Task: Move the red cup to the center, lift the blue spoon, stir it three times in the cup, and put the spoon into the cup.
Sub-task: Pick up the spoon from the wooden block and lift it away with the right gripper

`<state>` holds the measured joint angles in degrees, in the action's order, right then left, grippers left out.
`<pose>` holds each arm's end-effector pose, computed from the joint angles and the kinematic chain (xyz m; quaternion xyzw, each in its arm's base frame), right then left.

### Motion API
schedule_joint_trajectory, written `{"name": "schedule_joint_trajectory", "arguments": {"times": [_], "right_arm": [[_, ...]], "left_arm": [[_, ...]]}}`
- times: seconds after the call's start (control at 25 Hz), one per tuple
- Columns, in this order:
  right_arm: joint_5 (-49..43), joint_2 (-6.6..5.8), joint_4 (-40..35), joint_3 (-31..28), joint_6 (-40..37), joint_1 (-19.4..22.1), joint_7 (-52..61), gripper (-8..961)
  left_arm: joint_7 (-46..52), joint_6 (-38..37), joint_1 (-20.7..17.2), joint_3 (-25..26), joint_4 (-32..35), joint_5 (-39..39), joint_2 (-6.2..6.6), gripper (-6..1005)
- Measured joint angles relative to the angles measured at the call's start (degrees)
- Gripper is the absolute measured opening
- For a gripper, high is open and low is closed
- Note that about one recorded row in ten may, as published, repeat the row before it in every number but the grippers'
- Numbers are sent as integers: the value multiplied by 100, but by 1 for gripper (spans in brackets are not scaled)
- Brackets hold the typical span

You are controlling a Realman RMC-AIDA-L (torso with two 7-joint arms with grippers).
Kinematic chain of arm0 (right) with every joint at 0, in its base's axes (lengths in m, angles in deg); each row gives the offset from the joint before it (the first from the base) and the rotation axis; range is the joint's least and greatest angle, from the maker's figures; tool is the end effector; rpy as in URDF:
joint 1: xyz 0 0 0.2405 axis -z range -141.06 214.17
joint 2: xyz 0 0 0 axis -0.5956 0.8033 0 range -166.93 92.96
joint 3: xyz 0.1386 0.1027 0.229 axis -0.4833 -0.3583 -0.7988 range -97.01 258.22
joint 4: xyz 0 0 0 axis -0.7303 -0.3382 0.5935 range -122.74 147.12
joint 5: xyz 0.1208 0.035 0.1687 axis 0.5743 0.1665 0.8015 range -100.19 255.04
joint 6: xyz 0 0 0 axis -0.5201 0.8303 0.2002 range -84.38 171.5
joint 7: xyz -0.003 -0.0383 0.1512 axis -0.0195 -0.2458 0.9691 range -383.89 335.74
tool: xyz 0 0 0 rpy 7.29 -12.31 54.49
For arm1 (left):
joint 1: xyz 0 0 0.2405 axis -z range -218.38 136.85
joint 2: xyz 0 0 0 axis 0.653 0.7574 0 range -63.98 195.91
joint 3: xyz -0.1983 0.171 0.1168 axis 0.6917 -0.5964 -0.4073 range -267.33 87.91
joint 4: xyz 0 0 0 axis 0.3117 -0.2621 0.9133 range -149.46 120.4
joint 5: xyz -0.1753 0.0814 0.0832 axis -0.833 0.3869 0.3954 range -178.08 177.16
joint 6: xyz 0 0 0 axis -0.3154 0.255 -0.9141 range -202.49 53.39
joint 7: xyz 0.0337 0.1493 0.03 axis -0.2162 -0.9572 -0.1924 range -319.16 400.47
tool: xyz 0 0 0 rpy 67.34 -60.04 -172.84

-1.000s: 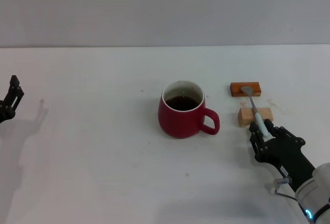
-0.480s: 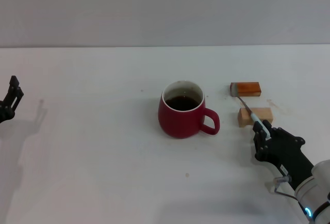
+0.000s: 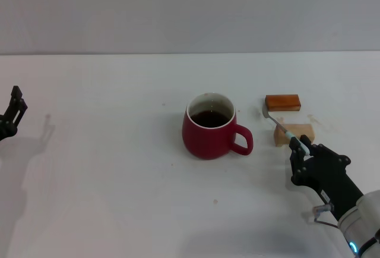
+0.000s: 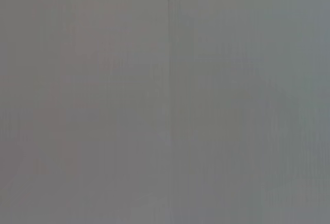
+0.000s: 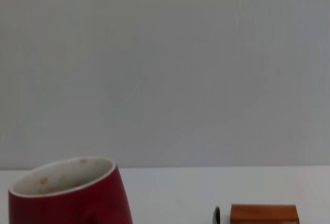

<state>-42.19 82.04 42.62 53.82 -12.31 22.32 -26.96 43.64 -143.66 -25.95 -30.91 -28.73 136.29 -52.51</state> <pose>0.3232 0.2811 -0.1241 -0.7630 0.3028 0.2709 0.5027 -0.3899 0.3054 -0.0082 -0.6430 -0.2420 -0.2710 0.6742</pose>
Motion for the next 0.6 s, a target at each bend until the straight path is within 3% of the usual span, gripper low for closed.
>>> {"name": "schedule_joint_trajectory", "arguments": {"times": [0.6], "right_arm": [[-10, -103, 405, -55, -42, 61, -187, 133]], "left_arm": [[0, -127, -39, 0, -21, 0, 5, 857]]}}
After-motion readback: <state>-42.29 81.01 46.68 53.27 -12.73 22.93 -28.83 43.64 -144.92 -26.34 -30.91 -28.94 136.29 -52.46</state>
